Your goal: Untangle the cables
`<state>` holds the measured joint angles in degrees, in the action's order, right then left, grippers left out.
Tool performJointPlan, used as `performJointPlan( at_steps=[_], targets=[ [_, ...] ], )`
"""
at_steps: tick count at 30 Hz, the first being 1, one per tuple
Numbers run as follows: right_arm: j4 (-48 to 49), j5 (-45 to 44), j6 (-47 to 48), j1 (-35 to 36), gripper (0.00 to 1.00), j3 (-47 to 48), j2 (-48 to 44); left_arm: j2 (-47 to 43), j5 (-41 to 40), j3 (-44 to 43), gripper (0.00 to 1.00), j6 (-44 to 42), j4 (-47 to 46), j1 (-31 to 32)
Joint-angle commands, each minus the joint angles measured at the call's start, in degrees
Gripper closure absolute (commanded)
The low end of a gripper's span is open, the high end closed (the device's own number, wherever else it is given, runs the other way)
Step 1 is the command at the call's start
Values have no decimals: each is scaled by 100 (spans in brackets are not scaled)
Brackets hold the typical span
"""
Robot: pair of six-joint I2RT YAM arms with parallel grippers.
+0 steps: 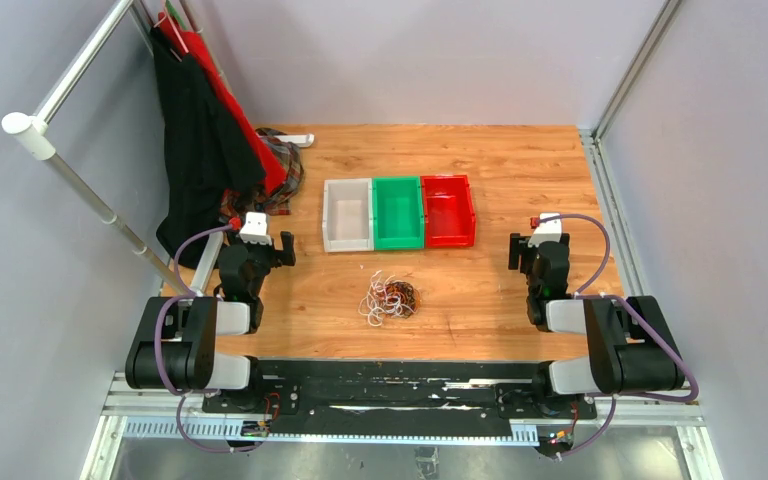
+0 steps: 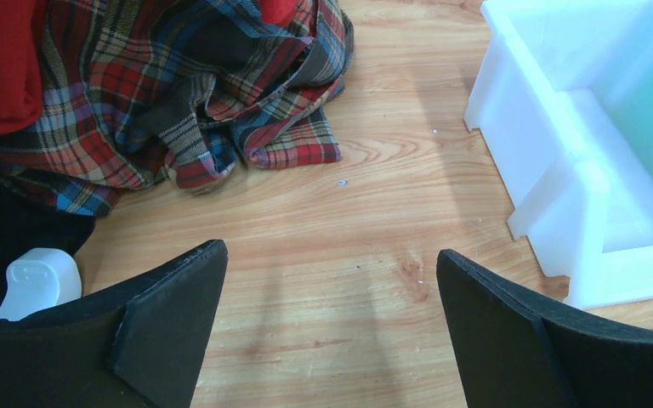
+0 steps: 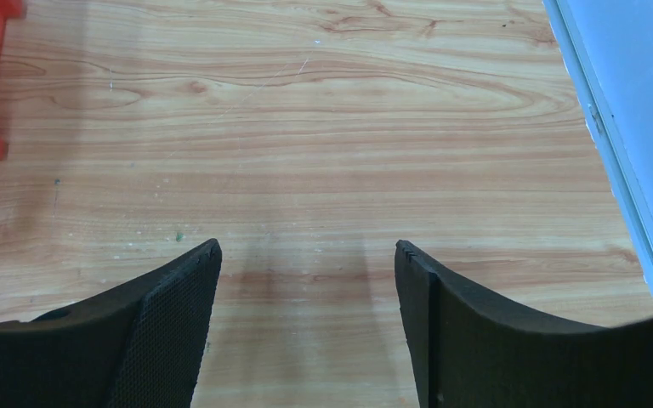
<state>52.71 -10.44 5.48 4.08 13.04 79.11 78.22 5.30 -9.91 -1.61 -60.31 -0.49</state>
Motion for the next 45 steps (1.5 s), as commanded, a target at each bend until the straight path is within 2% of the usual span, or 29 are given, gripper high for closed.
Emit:
performJointPlan(
  at_steps=[1, 9, 11, 13, 17, 21, 24, 26, 28, 29, 31, 35, 39, 45],
  targets=[
    [137, 49, 15, -91, 26, 117, 34, 18, -77, -98, 2, -63, -199, 40],
    [190, -96, 45, -80, 25, 170, -26, -1, -16, -60, 2, -98, -256, 40],
    [-1091, -212, 93, 1, 25, 764, -483, -190, 63, -96, 2, -51, -91, -16],
    [-2164, -166, 71, 138, 25, 1156, -942, -723, 81, -383, 2, -37, 899, -42],
    [-2793, -46, -758, 214, 25, 1341, -1918, -1773, 698, -1582, 2, -376, 3975, -44],
    [-3379, 820, -1539, 191, 24, 1727, -2368, -2281, 2285, -2616, 2, -1142, 6594, -39],
    [-4687, 813, -2911, 54, 24, 2417, -2390, -2433, 3389, -2927, 2, -1451, 7732, -7],
    [-4733, 1754, -2928, -34, 24, 2629, -2200, -2439, 3753, -2999, 2, -1582, 8221, 160],
    [-4743, 2391, -3083, -5, 23, 2661, -1982, -2335, 3695, -3057, 2, -1694, 8444, 542],
    [-4968, 2377, -3124, 133, 22, 2714, -1886, -2253, 3573, -3064, 2, -1717, 8471, 778],
    [-5391, 2049, -2845, 570, 21, 2807, -1776, -2035, 3410, -3078, 2, -1665, 8392, 1290],
    [-5587, 1166, -2407, 1789, 22, 2644, -1810, -1406, 3142, -3239, 2, -1539, 8186, 1980],
    [-5497, 734, -2291, 2772, 24, 2512, -1688, -683, 3135, -3625, 2, -1480, 8133, 2253],
    [-5271, 446, -2115, 3677, 26, 2410, -1606, 104, 3283, -4091, 1, -1453, 8033, 2588]
  ],
)
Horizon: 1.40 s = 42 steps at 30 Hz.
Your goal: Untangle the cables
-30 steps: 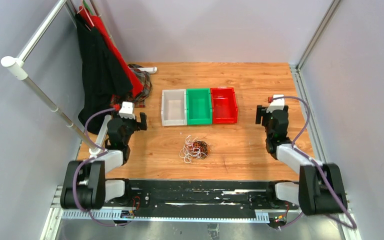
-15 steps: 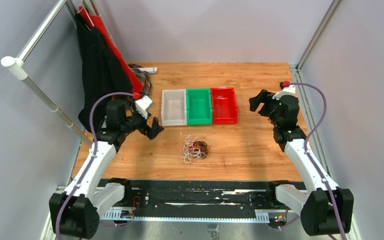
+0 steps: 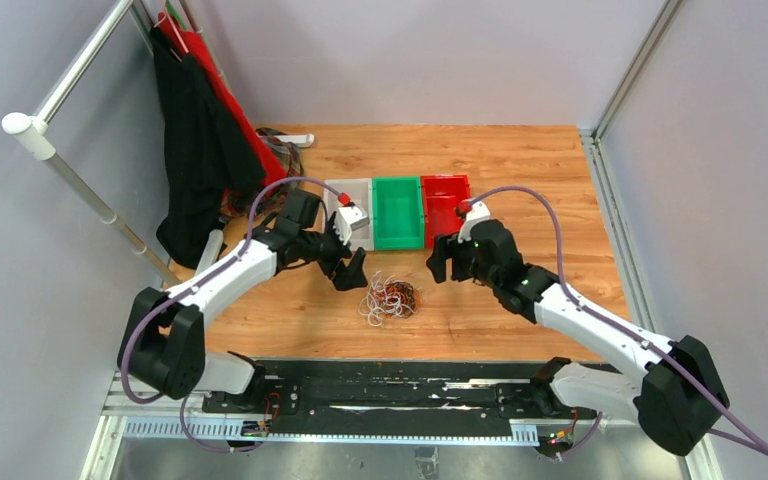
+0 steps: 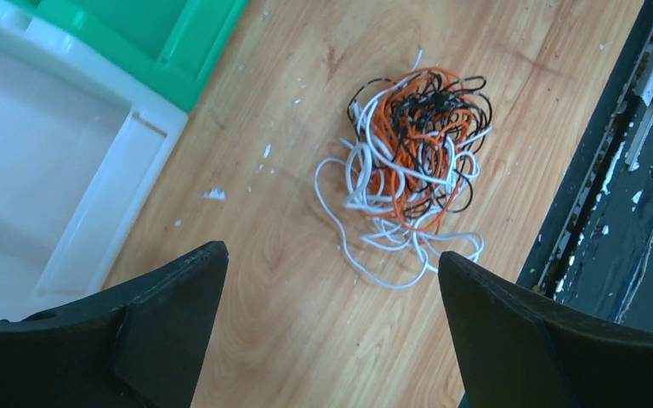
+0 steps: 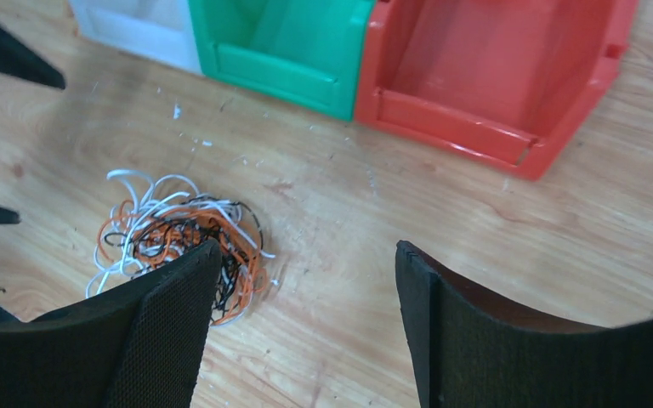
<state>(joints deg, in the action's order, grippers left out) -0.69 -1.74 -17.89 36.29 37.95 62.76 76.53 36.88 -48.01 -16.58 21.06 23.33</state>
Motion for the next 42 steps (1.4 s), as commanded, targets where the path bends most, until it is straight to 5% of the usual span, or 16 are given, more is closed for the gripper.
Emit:
performJointPlan(
  at_steps=[1, 9, 12, 17, 21, 34, 38, 42],
  targets=[
    [85, -419, 224, 531, 26, -100, 24, 363, 148, -320, 2, 73, -194, 245],
    [211, -191, 115, 711, 28, -439, -346, 1048, 268, -657, 18, 72, -296, 522],
    [218, -96, 128, 715, 28, -522, -515, 1217, 311, -745, 34, 104, -322, 553],
    [394, 206, 103, 718, 27, -561, -576, 1211, 206, -847, 74, 264, -385, 567],
    [732, 433, 73, 729, 27, -613, -486, 1034, 302, -848, 88, 388, -345, 567],
    [1486, 490, 169, 1154, 24, -626, -139, 413, 236, -561, 96, 599, -51, 567],
    [1487, 336, 144, 1273, 22, -684, -120, 383, 80, -206, 82, 542, -421, 567],
    [1476, 250, 129, 1339, 22, -784, -203, 721, -242, -105, 48, 477, -632, 567]
  ],
)
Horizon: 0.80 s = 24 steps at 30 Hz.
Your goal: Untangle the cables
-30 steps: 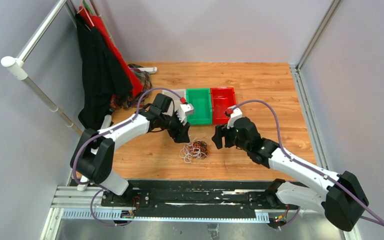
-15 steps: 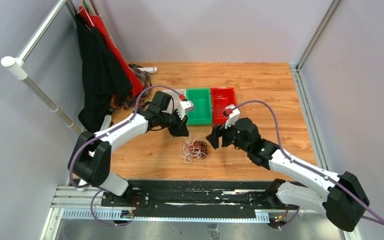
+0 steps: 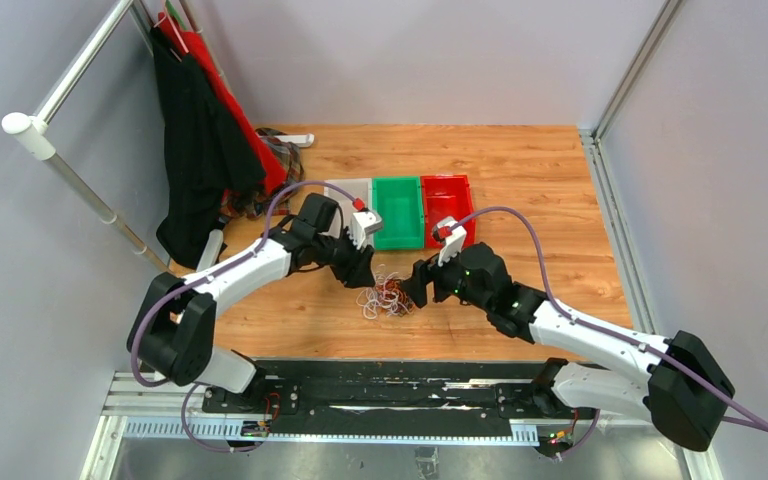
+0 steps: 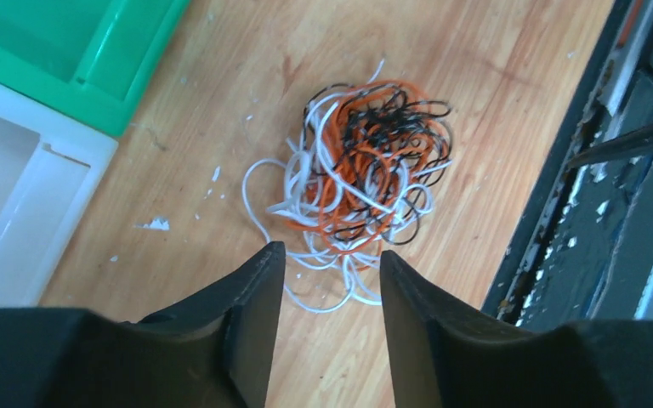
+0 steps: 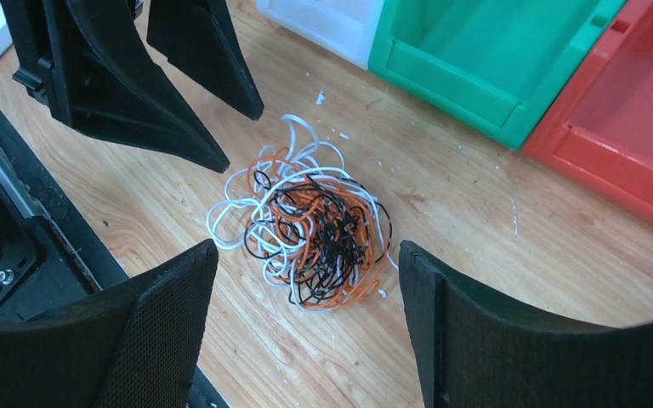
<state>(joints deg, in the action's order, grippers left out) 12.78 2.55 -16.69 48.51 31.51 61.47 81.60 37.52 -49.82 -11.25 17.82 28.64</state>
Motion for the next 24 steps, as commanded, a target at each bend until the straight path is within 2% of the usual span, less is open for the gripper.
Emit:
performJointPlan(
  at_steps=[1, 4, 10, 14, 20, 24],
  targets=[
    [124, -191, 16, 125, 22, -161, -91, 302, -390, 66, 44, -41, -353, 43],
    [111, -219, 10, 135, 23, -203, -135, 467, -480, 59, 37, -5, -530, 37],
    [136, -208, 7, 145, 23, -250, -142, 712, -260, -111, 40, 130, -880, 38],
    [104, -122, 6, 142, 24, -231, -124, 876, -48, -338, 48, 150, -913, 36],
    [44, -33, 13, 154, 25, -207, -110, 963, 207, -513, 64, -37, -676, 41],
    [28, -21, 24, 151, 25, -189, -110, 900, 376, -541, 67, -299, -289, 36]
  ],
)
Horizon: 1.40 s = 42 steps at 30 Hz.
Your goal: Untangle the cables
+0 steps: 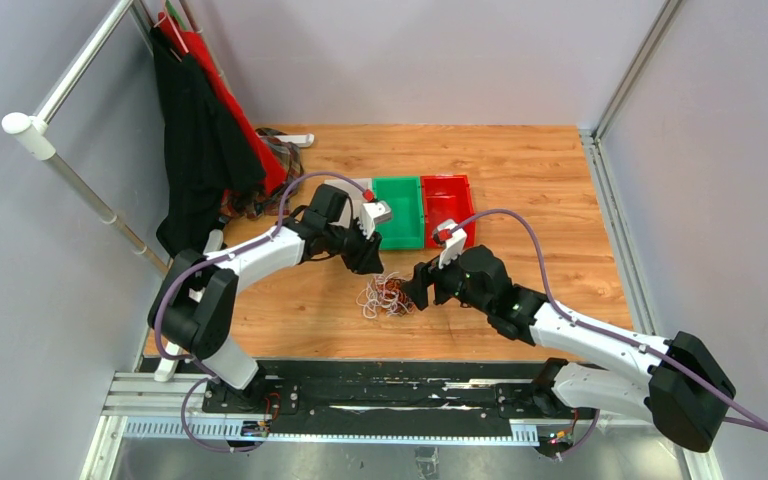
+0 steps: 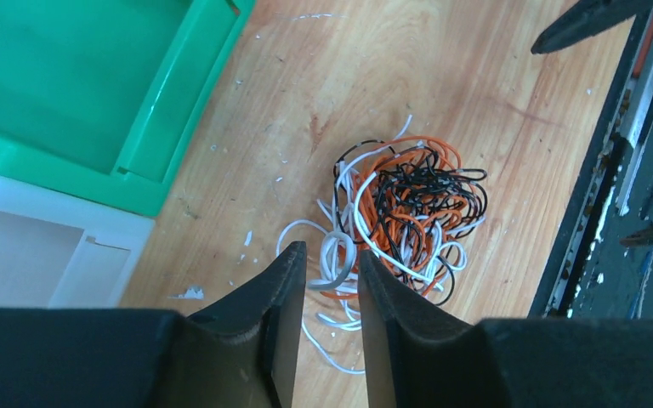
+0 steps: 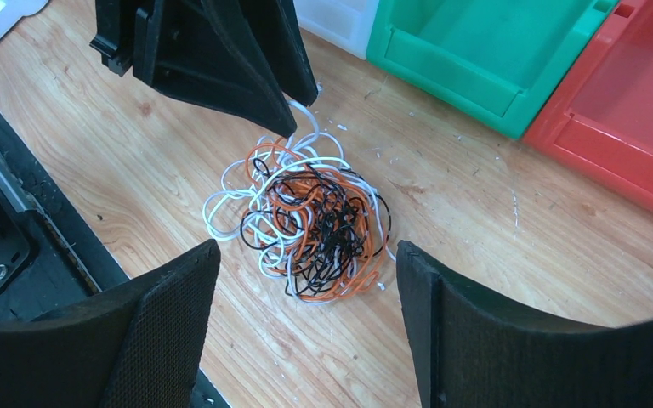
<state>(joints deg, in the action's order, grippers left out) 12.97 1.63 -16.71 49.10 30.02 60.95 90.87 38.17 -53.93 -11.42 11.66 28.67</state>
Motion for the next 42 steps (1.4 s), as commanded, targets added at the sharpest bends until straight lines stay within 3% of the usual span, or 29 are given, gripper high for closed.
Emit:
performJointPlan(
  at_steps=[1, 10, 16, 25, 42],
  targets=[
    [12, 60, 23, 91, 25, -35, -41, -58, 235, -96, 71, -271, 259, 34],
    [112, -39, -50, 105, 26, -6, 49, 142, 46, -27, 78, 58, -239, 40],
    [403, -299, -165, 137, 25, -7, 222, 61, 76, -258, 99, 256, 117, 34],
    [1103, -597, -23, 610, 24, 420, 1045, -1459, 74, -81, 99, 449, 1266, 34],
    [2427, -1061, -252, 943, 25, 775, 2043, -2192, 264, -65, 99, 484, 2153, 36]
  ],
)
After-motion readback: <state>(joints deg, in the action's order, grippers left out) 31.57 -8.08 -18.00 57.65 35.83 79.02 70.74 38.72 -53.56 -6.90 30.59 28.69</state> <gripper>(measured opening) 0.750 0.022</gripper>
